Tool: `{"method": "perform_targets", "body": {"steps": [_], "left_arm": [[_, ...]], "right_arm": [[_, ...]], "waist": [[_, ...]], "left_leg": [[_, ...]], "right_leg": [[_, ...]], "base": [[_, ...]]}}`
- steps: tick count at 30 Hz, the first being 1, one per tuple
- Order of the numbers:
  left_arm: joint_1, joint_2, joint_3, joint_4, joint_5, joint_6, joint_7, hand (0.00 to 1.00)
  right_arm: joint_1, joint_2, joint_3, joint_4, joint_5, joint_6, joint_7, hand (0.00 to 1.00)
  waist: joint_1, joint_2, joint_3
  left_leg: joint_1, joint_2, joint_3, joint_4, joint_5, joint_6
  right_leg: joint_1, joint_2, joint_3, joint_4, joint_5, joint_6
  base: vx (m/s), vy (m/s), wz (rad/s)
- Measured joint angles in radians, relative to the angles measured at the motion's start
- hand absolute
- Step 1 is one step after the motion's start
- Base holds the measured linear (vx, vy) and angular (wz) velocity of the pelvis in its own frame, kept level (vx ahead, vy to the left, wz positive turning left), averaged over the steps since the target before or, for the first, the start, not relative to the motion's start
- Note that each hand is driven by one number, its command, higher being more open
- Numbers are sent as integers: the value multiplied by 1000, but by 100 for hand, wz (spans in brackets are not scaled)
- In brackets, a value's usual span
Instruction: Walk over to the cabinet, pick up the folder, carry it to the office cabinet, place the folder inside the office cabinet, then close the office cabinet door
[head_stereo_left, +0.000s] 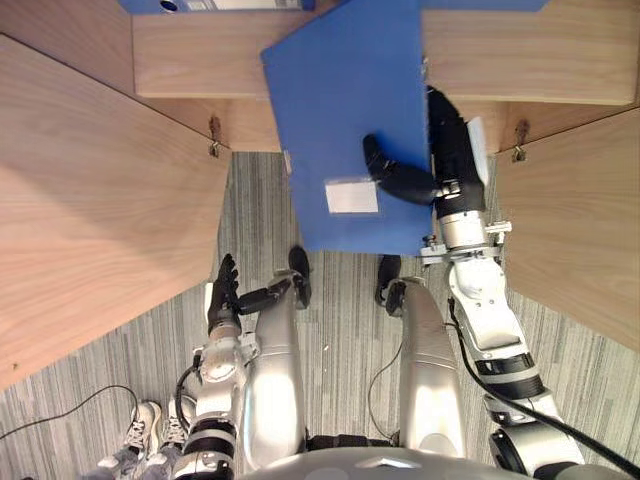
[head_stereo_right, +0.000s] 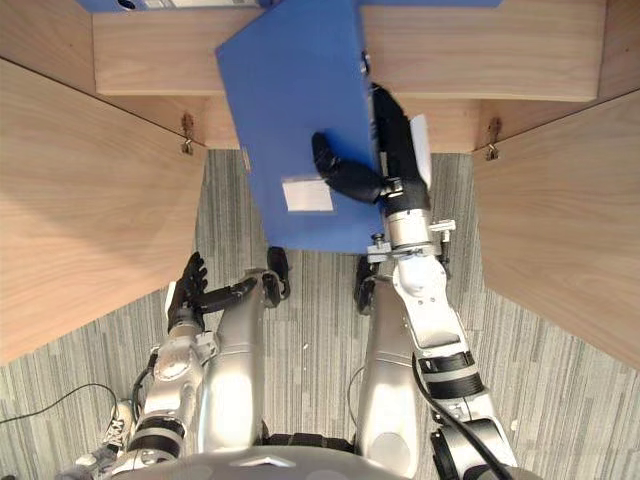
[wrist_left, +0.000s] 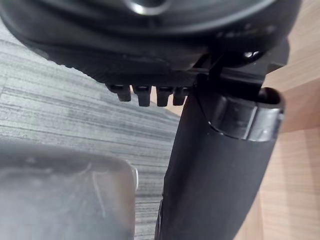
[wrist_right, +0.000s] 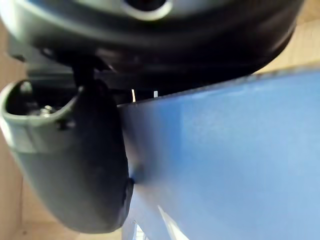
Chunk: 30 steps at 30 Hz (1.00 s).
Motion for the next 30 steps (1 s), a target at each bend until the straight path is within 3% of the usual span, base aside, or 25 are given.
{"method": "perform_targets", "body": {"steps": [12, 22, 30], "left_arm": [[22, 0, 0, -182, -12, 0, -7, 100], [-7, -2, 0, -185, -43, 37, 33, 100], [-42, -25, 0, -120, -67, 38, 57, 100]], "right_arm": [[-200, 46, -211, 97, 515, -17, -101, 0], [-445, 143, -208, 293, 642, -26, -191, 0], [-635, 166, -252, 458, 781, -24, -266, 0]], "waist": [[8, -1, 5], [7, -1, 5], [17, 0, 5]], "left_leg": [[-49, 5, -16, 15, 4, -10], [-45, 1, -28, -33, 35, -29], [-20, -9, -46, -107, 82, -45]], "right_leg": [[-47, 0, -10, 22, -6, -8], [-39, 0, -29, -11, 4, -15], [-7, -8, -67, -52, 12, -26]], "base": [[0, -5, 1], [6, 7, 3], [25, 3, 14]]}}
